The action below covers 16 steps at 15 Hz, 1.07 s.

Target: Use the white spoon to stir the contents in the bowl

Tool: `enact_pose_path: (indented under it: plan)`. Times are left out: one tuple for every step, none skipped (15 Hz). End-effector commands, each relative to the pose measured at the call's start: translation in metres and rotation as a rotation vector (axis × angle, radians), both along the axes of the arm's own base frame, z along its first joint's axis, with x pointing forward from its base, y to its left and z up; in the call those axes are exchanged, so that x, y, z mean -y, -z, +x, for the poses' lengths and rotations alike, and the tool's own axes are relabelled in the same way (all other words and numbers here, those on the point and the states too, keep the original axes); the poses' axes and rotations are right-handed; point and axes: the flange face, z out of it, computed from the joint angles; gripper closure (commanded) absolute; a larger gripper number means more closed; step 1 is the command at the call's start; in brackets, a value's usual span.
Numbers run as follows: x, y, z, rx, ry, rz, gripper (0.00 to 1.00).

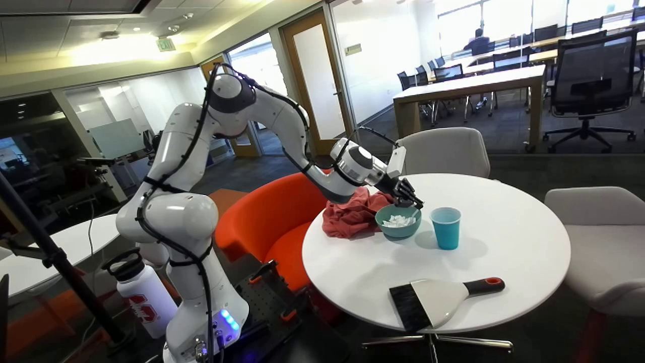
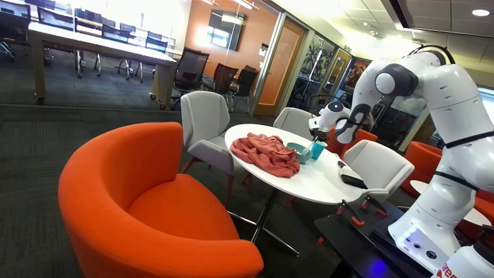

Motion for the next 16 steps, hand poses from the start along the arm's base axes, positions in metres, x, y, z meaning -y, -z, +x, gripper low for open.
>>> enact_pose_path:
  plan:
    - [-0.002,0.01,0.013,0.043,-0.005,-0.017,0.97]
    - [-0.004,0.013,0.016,0.05,-0.007,-0.018,0.97]
    - [-0.005,0.016,0.018,0.057,-0.009,-0.018,0.97]
    - [-0.007,0.018,0.021,0.062,-0.012,-0.017,0.97]
    - [-0.009,0.02,0.024,0.074,-0.012,-0.012,0.97]
    - [-0.012,0.021,0.027,0.087,-0.008,0.0,0.97]
    - [-0.016,0.021,0.029,0.099,-0.008,0.011,0.97]
    - [-0.018,0.021,0.031,0.109,-0.008,0.022,0.97]
    - [-0.021,0.021,0.033,0.119,-0.008,0.034,0.97]
    - [-0.022,0.021,0.034,0.124,-0.008,0.044,0.97]
    - [-0.024,0.02,0.034,0.128,-0.005,0.057,0.97]
    - [-0.027,0.02,0.035,0.126,-0.006,0.069,0.97]
    - [-0.029,0.021,0.034,0.124,-0.006,0.081,0.97]
    - [-0.033,0.022,0.033,0.116,-0.011,0.099,0.97]
    - [-0.036,0.024,0.032,0.109,-0.017,0.112,0.97]
    - [-0.04,0.026,0.031,0.101,-0.022,0.134,0.97]
